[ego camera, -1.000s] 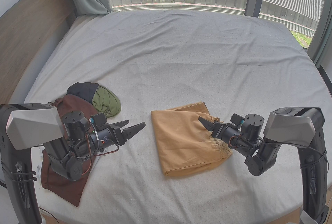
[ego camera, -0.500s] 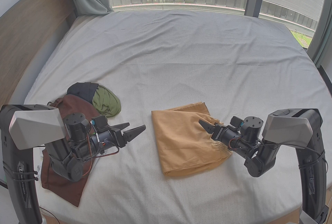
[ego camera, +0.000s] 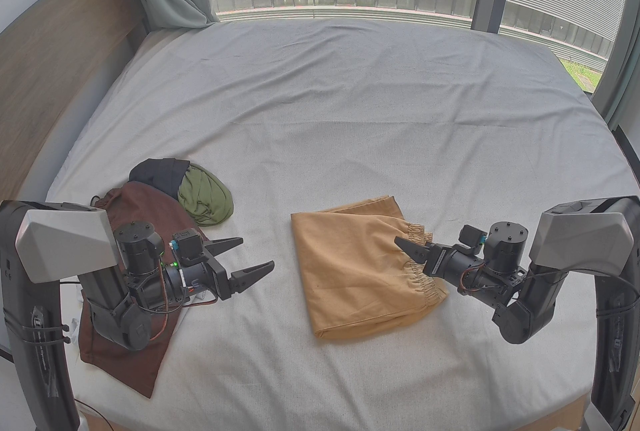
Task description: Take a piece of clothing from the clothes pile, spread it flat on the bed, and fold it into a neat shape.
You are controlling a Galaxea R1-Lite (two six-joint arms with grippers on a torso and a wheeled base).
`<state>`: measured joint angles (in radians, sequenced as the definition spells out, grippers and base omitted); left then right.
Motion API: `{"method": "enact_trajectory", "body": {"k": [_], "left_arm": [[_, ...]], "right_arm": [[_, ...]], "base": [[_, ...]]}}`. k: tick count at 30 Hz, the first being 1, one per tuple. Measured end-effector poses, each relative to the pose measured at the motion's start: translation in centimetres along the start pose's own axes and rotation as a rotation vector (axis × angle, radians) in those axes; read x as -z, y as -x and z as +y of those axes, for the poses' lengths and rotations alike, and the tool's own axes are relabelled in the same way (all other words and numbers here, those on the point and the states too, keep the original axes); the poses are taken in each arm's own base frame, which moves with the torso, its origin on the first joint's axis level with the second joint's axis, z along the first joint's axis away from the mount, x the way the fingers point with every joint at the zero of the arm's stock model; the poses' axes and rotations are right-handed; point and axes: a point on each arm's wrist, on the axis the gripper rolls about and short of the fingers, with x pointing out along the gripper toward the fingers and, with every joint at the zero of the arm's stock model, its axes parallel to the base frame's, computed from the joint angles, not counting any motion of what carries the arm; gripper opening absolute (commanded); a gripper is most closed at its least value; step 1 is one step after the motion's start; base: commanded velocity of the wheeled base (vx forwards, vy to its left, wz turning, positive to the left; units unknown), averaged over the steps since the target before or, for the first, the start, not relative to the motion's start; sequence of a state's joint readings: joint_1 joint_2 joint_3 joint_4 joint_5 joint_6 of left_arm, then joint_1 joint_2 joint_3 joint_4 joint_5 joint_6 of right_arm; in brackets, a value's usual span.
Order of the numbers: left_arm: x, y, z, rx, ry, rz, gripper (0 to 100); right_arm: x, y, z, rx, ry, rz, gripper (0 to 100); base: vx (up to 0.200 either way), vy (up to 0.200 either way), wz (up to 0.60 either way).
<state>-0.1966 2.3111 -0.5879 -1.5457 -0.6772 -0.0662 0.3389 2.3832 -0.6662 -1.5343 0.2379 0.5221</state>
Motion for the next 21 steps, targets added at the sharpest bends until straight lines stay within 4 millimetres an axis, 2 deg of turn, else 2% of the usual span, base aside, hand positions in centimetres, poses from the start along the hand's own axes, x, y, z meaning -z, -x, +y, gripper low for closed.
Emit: {"method": "enact_trajectory", "body": {"k": [7, 13, 21], "left_arm": [[0.1, 0.4, 0.2, 0.044, -0.079, 0.005, 100], [0.1, 0.5, 0.1, 0.046, -0.084, 0.007, 100], [0.4, 0.5, -0.1, 0.051, -0.08, 0.016, 100]], "right_arm": [[-0.4, 1.4, -1.2, 0.052, 0.053, 0.013, 100], [-0.1, 2.8, -2.6, 0.106, 0.084, 0.047, 100], [1.2, 3.9, -3.1, 0.106, 0.083, 0.119, 100]], "base": [[0.0, 0.0, 0.0], [0.0, 0.0, 0.0], [0.0, 0.0, 0.0]]}}
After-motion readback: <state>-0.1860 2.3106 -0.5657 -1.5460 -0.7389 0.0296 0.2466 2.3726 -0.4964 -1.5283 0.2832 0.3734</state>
